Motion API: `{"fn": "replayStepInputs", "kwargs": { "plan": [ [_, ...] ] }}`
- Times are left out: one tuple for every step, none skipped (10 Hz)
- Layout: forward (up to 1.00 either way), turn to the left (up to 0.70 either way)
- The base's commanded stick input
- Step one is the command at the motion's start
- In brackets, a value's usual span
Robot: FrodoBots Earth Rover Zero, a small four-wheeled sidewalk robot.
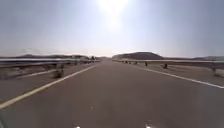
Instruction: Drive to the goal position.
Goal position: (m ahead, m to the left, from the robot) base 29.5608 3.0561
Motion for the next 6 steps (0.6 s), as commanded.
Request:
{"fn": "replayStepInputs", "kwargs": {
  "plan": [
    [0.7, 0.0],
    [0.7, 0.0],
    [0.7, 0.0],
    [0.7, 0.0],
    [0.7, 0.0],
    [0.7, 0.0]
  ]
}}
